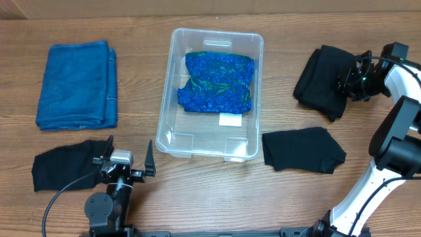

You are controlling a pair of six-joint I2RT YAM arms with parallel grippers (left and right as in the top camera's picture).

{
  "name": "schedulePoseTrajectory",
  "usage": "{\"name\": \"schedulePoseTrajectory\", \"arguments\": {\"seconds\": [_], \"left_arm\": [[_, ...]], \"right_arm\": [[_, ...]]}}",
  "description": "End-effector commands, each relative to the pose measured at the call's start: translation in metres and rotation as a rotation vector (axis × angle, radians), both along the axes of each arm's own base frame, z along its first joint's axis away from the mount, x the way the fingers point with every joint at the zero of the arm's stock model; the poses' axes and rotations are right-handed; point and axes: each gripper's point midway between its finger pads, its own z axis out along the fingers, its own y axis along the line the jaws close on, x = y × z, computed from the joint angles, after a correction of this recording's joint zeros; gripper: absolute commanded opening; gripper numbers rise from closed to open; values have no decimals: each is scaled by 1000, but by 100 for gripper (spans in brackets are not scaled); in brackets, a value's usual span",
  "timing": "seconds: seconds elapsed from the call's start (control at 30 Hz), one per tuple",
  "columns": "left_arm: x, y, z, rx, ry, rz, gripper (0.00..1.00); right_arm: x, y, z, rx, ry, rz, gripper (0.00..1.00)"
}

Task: Pack container
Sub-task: 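Grasp the black cloth with the right gripper and lift it, then carry the black cloth over the container and lower it inside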

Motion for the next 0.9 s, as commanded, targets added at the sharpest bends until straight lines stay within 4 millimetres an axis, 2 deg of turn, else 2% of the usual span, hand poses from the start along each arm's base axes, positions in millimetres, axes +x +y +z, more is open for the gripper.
{"name": "schedulePoseTrajectory", "arguments": {"seconds": [0.0, 0.03, 0.17, 0.23, 0.27, 0.4, 0.53, 0.63, 0.67, 0.73, 0.8, 0.87], "left_arm": [[0, 2, 0, 20, -7, 8, 100], [0, 2, 0, 20, -7, 8, 100], [0, 2, 0, 20, -7, 8, 100], [0, 2, 0, 20, -7, 8, 100], [0, 2, 0, 20, -7, 8, 100], [0, 2, 0, 20, -7, 8, 100], [0, 2, 0, 20, -7, 8, 100], [0, 2, 0, 20, -7, 8, 100], [0, 2, 0, 20, -7, 8, 100], [0, 2, 0, 20, -7, 8, 100], [0, 2, 0, 20, -7, 8, 100], [0, 2, 0, 20, -7, 8, 100]], "right_arm": [[8, 18, 12, 173, -67, 16, 14], [12, 23, 25, 256, -114, 23, 8], [20, 31, 82, 520, -279, 43, 4], [16, 31, 134, 684, -389, 59, 4], [13, 31, 151, 721, -422, 68, 4], [-6, 41, 221, 758, -525, 115, 4], [-36, 66, 289, 704, -602, 179, 4], [-71, 101, 339, 673, -648, 248, 4], [-88, 121, 357, 670, -658, 287, 4], [-113, 154, 376, 667, -652, 349, 4], [-135, 187, 379, 622, -608, 406, 4], [-149, 216, 370, 550, -546, 463, 4]]}}
